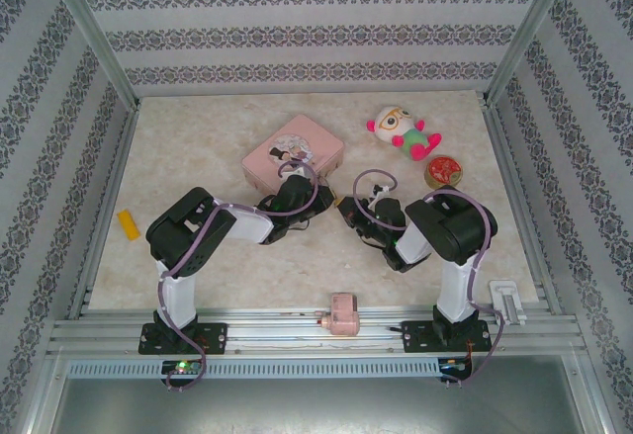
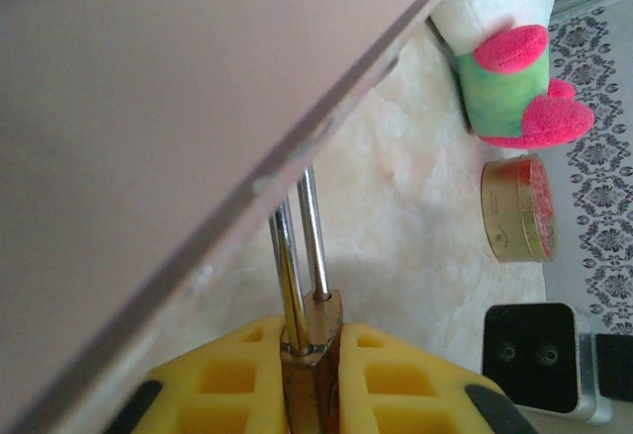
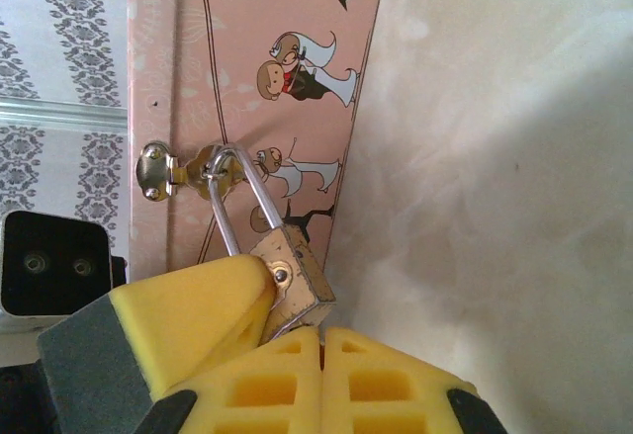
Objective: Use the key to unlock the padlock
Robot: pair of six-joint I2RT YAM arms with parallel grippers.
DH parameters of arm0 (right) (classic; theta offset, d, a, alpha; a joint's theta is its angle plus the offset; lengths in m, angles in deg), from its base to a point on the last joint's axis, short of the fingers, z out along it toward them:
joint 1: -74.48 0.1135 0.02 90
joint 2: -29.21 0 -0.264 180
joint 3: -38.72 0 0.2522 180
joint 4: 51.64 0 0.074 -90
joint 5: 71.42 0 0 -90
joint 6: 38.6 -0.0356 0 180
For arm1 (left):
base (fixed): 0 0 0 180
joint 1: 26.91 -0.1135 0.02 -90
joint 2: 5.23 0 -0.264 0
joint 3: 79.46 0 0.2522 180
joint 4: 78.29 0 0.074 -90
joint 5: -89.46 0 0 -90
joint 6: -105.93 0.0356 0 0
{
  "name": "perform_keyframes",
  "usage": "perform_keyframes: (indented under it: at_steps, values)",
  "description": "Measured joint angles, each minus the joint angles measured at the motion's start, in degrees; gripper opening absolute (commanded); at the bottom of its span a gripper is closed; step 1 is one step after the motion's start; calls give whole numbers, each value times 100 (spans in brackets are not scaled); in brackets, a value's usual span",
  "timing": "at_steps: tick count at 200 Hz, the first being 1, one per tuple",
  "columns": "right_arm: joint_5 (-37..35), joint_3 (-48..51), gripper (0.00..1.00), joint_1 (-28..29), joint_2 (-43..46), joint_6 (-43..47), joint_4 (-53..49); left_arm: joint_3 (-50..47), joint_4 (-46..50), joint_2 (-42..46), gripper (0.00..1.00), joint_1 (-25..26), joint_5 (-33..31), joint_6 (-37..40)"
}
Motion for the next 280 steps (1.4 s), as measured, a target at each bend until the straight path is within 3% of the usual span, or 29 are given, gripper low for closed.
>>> perform_keyframes:
  at_steps: [43, 121, 171, 200, 241, 280]
  values:
    - [22, 0, 0, 2, 13, -81, -20, -96, -162, 0, 0, -15, 138, -7]
    - [72, 415, 23, 15, 737, 11, -205, -627, -363, 393, 0, -39, 645, -136]
    - [48, 968, 24, 94, 1543, 365, -485, -800, -275, 592, 0, -37, 811, -227]
    - [-120, 1008, 24, 404, 2870, 992, -1856, -828, -210, 660, 0, -39, 863, -319]
    - [-1394, -262, 24, 1322, 4999, 2487, -5949, -778, 452, 935, 0, -39, 970, -326]
    - [-2164, -750, 23, 1410, 5646, 3401, -7818, -382, 1355, 1005, 0, -39, 1054, -227]
